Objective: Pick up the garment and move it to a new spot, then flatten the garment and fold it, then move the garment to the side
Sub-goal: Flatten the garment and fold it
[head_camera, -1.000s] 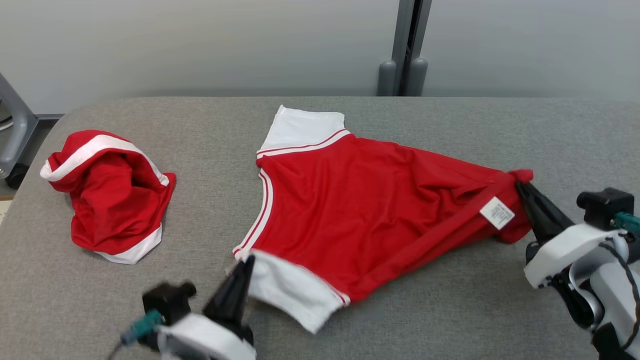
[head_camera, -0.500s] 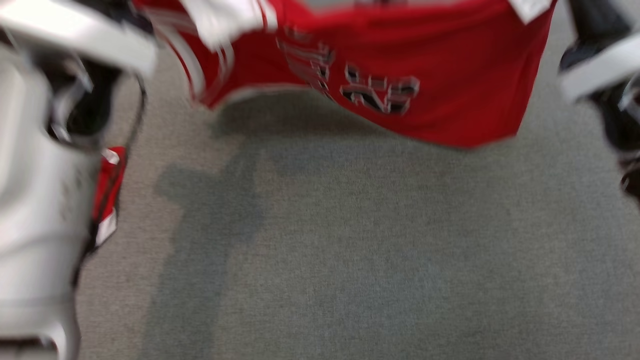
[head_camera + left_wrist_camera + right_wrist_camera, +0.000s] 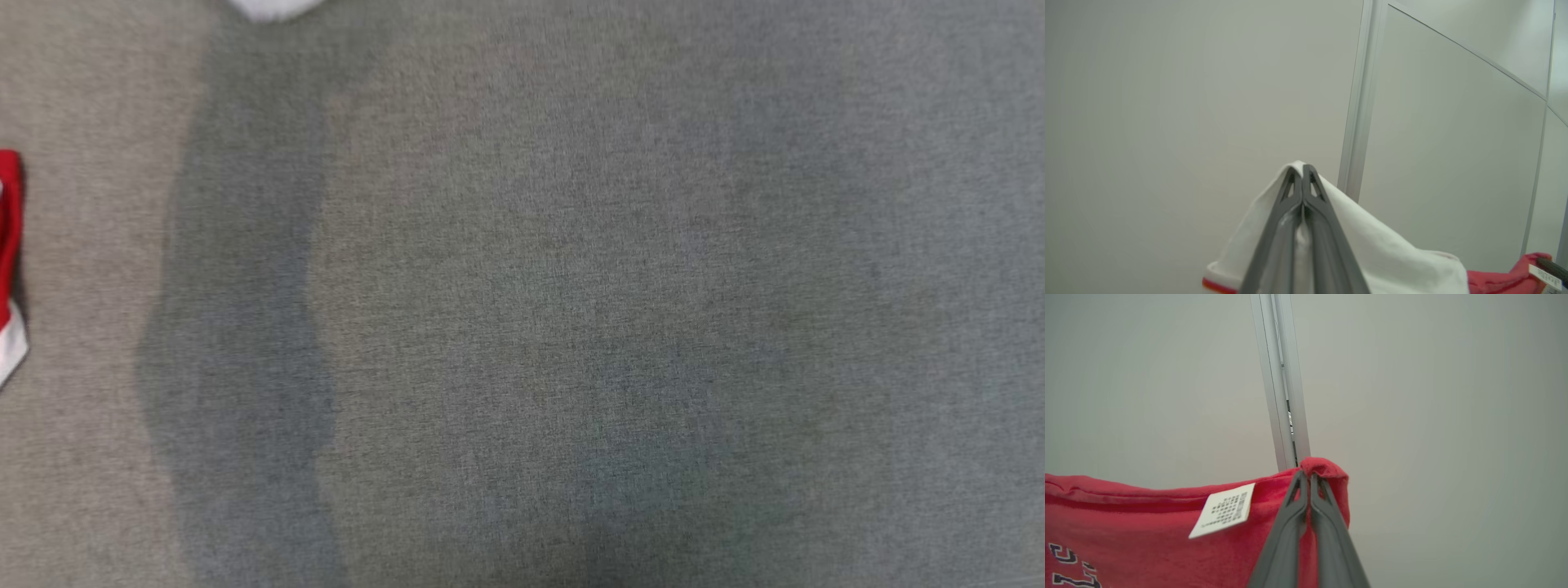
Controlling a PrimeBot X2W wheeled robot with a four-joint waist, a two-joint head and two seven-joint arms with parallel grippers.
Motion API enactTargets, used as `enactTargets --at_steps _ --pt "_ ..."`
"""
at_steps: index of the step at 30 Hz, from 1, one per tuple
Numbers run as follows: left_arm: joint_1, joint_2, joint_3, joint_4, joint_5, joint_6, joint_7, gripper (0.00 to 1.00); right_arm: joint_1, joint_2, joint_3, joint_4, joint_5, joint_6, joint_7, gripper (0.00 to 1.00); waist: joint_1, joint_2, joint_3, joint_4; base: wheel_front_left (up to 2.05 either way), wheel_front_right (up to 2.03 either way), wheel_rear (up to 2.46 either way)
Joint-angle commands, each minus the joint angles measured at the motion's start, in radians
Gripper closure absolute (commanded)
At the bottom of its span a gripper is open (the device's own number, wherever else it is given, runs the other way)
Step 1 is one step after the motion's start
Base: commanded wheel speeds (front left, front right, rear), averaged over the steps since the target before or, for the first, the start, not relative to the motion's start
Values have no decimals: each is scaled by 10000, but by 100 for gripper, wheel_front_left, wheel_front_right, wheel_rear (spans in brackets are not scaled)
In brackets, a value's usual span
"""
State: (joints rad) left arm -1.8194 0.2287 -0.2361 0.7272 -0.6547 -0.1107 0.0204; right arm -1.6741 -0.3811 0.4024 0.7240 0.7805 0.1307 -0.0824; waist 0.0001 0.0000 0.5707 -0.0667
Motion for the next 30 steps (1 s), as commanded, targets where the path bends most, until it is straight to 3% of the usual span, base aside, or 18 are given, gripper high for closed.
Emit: enactTargets --at_steps 1,8,17,25,30 --pt "-426 -37 -67 261 124 -44 -131 100 -410 -53 116 230 -163 3 -91 100 -1 0 548 -139 0 0 0" --pt "-1794 -254 -494 1425 278 -139 -417 100 -1668 -295 529 1215 -367 3 -385 100 -1 0 1090 -3 0 0 0" --pt "-1784 -403 -834 2238 -58 -203 -821 100 -1603 -333 1012 1926 15 3 -838 100 -1 0 1326 41 0 0 0" --pt "310 -86 -1465 1046 -1207 -193 -1598 100 -62 -432 1750 1249 774 3 -1517 100 -1 0 885 -43 0 0 0" --pt "2562 505 -1831 -307 -1739 -195 -2133 100 1745 -805 2137 126 1218 1 -1775 100 -1 0 238 -80 0 0 0"
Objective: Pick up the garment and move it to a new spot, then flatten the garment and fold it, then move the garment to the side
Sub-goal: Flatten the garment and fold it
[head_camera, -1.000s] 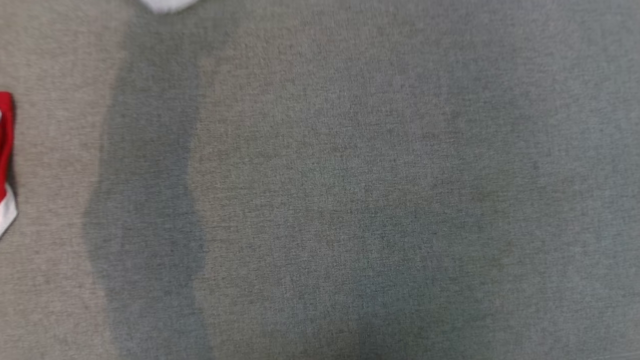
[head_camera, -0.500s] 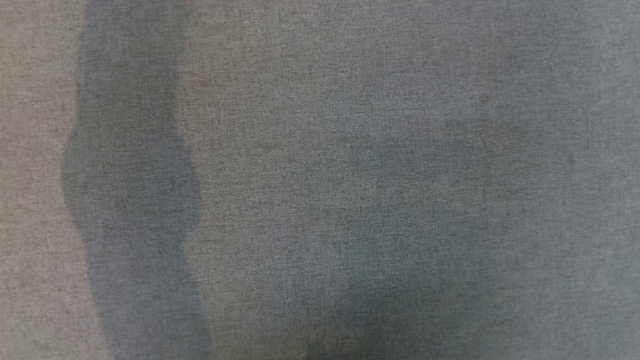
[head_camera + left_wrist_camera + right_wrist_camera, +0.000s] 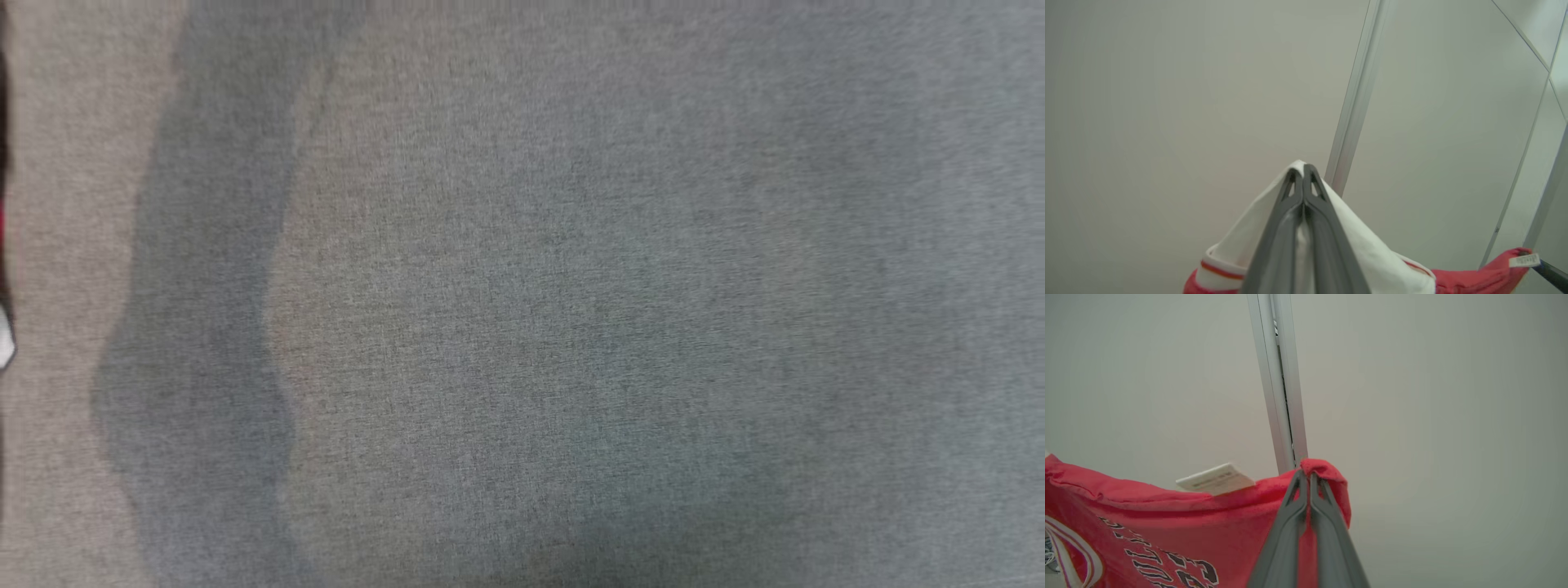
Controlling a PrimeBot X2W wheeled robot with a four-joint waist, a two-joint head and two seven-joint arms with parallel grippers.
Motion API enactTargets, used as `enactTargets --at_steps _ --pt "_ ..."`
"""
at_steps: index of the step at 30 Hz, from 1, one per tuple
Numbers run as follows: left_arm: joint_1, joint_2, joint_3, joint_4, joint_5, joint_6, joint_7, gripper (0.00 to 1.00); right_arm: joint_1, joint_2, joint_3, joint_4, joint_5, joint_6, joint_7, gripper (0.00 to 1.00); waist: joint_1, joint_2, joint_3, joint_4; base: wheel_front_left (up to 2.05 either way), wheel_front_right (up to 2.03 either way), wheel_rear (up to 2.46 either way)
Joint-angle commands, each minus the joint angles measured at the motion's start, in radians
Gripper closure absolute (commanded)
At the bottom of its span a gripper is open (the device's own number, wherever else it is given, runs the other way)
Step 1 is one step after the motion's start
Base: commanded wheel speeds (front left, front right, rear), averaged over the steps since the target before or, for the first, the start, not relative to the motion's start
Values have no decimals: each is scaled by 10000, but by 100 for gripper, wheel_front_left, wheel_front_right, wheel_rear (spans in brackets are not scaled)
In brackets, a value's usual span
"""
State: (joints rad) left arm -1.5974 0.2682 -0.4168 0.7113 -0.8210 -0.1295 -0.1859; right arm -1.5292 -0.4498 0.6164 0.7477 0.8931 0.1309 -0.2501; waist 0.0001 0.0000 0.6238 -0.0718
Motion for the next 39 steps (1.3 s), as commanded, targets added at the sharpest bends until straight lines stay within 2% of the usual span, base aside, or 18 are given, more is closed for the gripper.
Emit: enactTargets --at_steps 1,3,6,14,15,19,26,34,39 --pt "835 222 6 -441 -214 -7 -162 100 694 -224 47 -356 127 1 -113 100 -1 0 -434 -18 0 0 0" --pt "1855 410 29 -1090 -334 -7 -290 100 1540 -375 -14 -832 224 1 -156 100 -1 0 -734 -2 0 0 0" --pt "3502 612 140 -2172 -541 230 -427 100 2901 -653 -419 -1627 232 1 -162 100 -1 0 -1192 106 0 0 0" --pt "8078 866 438 -5227 -1022 1356 -630 100 7237 -663 -1651 -3606 -612 1 -162 100 -1 0 -2411 306 0 0 0" --pt "9247 862 458 -5846 -1143 1597 -682 100 8177 -624 -1942 -3998 -810 1 -163 100 -1 0 -2674 322 0 0 0" --pt "11388 817 666 -6717 -1365 1964 -737 100 9964 -540 -2182 -4489 -990 1 -164 100 -1 0 -3159 321 0 0 0" --pt "14143 445 901 -7287 -1515 2178 -793 100 12155 -462 -2422 -4922 -1153 1 -151 100 -1 0 -3848 455 0 0 0" --pt "16078 -221 1218 -7266 -1445 2137 -801 100 14088 -202 -2659 -4972 -1321 -1 -62 100 -1 0 -4536 764 0 0 0" --pt "17013 -440 1180 -7026 -1433 2062 -803 100 15286 -131 -2865 -5148 -1601 -1 133 100 -1 0 -4946 900 0 0 0"
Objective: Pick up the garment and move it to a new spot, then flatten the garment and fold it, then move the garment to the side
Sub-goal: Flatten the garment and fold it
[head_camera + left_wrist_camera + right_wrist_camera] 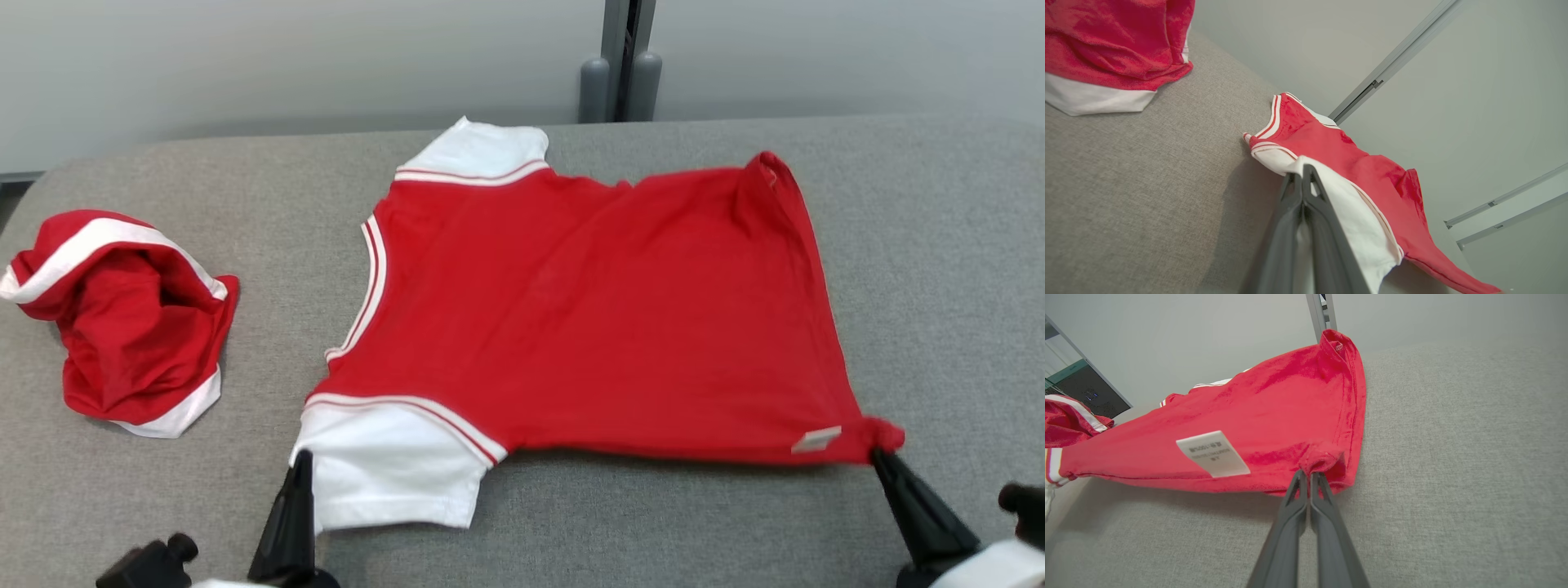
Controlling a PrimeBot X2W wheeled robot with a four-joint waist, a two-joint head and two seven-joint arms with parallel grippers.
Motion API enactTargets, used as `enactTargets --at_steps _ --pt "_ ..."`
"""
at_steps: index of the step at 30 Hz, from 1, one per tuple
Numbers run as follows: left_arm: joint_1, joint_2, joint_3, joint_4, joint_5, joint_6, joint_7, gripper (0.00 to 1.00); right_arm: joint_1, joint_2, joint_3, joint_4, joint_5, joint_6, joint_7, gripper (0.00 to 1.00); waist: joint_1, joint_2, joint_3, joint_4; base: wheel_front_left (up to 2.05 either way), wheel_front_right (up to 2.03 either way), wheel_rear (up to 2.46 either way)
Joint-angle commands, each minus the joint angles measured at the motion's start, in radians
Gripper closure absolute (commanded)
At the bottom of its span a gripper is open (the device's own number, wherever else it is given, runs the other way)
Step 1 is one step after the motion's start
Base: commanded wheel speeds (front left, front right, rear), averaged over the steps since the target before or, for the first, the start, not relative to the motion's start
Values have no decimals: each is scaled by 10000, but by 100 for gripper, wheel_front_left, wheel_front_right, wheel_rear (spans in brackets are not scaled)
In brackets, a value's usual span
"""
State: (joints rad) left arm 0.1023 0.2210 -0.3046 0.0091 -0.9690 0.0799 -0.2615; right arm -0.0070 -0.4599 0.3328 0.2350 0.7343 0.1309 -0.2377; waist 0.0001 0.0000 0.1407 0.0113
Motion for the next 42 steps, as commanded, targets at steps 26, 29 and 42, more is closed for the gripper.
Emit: enactTargets --at_steps 26,29,42 --pt "-828 392 -222 40 -112 -235 902 100 49 715 -475 -380 -347 1 1483 100 -1 0 65 -545 0 0 0" --pt "-1406 434 -229 300 -107 -316 1095 100 -483 740 -291 -125 -273 1 1543 100 -1 0 178 -662 0 0 0" --pt "-3800 252 -147 2644 -206 -801 1334 100 -2697 1071 304 1651 258 1 1296 100 -1 0 540 -912 0 0 0"
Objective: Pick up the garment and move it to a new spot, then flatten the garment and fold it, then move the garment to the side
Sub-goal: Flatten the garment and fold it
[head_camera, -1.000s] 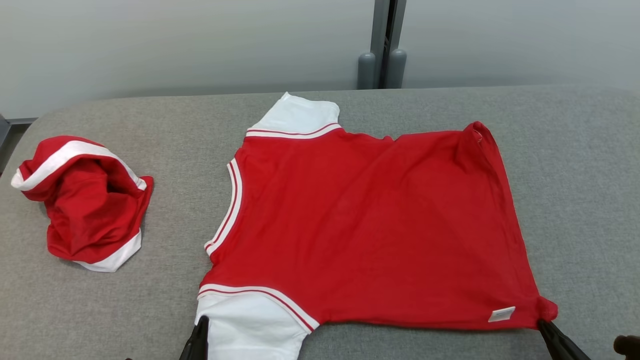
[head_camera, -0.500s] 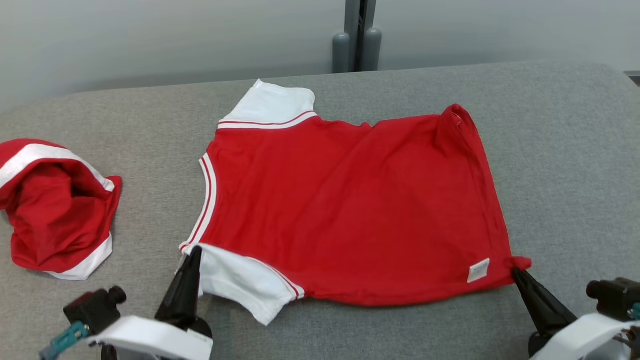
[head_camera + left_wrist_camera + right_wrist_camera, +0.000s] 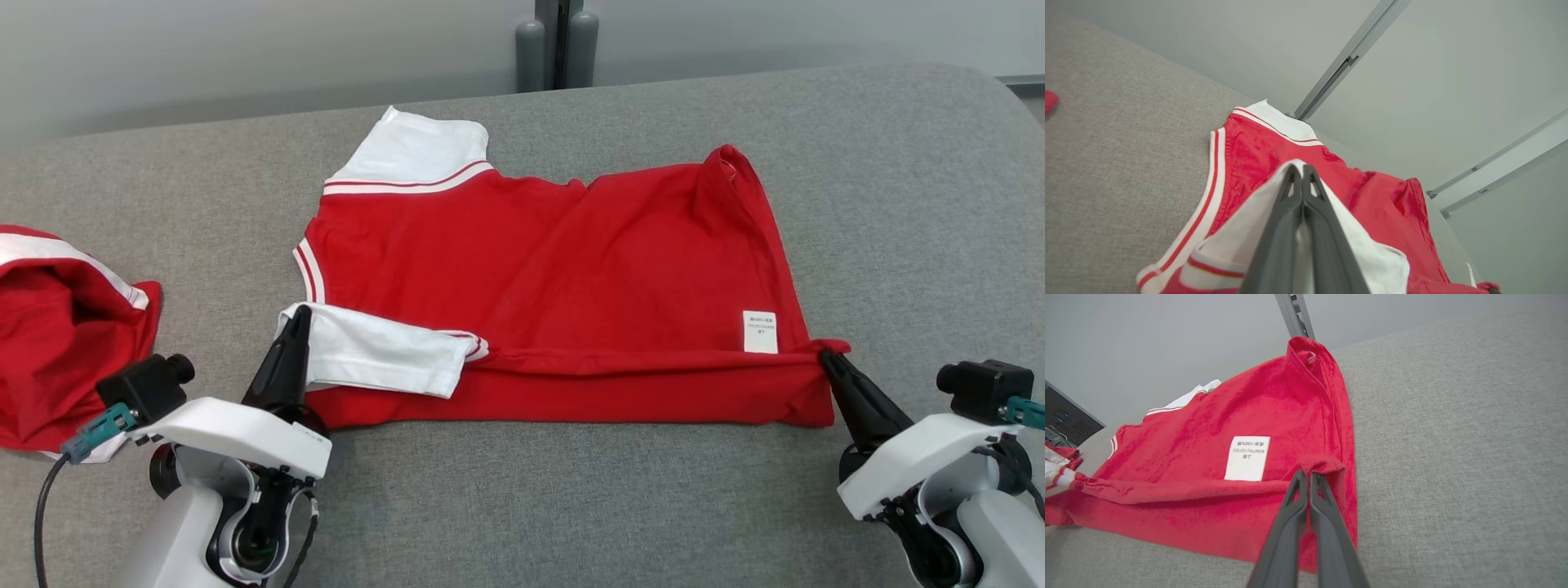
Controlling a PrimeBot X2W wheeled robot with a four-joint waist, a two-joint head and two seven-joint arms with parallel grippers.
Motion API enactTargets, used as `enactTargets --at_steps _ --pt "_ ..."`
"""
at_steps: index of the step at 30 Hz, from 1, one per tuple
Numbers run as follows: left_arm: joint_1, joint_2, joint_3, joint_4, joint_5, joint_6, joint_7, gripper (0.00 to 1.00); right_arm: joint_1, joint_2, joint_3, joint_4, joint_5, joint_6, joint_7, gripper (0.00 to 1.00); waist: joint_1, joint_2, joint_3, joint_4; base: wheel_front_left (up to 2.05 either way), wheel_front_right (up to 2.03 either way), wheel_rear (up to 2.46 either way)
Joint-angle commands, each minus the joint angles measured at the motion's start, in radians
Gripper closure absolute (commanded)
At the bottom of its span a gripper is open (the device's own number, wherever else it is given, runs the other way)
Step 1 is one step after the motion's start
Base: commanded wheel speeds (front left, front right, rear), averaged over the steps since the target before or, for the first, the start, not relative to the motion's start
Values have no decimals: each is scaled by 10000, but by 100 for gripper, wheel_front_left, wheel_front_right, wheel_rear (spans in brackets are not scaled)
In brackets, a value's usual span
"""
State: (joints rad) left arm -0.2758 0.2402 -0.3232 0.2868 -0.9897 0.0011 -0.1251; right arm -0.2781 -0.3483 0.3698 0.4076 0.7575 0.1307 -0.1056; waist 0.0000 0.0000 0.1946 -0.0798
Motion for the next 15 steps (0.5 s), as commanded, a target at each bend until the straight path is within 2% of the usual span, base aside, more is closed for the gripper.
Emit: enactTargets --at_steps 1,4,5,6,7,15 --pt "-179 58 13 133 43 -51 -22 100 -146 -16 25 101 67 3 -73 100 0 0 35 -7 0 0 0" --pt "-588 -14 -128 791 151 -228 11 100 -555 76 278 623 174 3 -267 100 0 0 107 -15 0 0 0" --pt "-704 -29 -168 989 184 -288 -8 100 -686 59 358 763 143 3 -428 62 0 0 122 -8 0 0 0" --pt "-837 -43 -196 1141 271 -383 -153 60 -784 60 427 885 165 3 -541 0 0 0 130 7 0 0 0" --pt "-921 -69 -256 1312 325 -469 -211 0 -831 73 501 1011 204 3 -634 0 0 0 127 26 0 0 0" --pt "-866 -287 -426 2456 588 -769 -878 0 -656 -177 955 1683 303 3 -1182 0 0 0 -176 191 0 0 0"
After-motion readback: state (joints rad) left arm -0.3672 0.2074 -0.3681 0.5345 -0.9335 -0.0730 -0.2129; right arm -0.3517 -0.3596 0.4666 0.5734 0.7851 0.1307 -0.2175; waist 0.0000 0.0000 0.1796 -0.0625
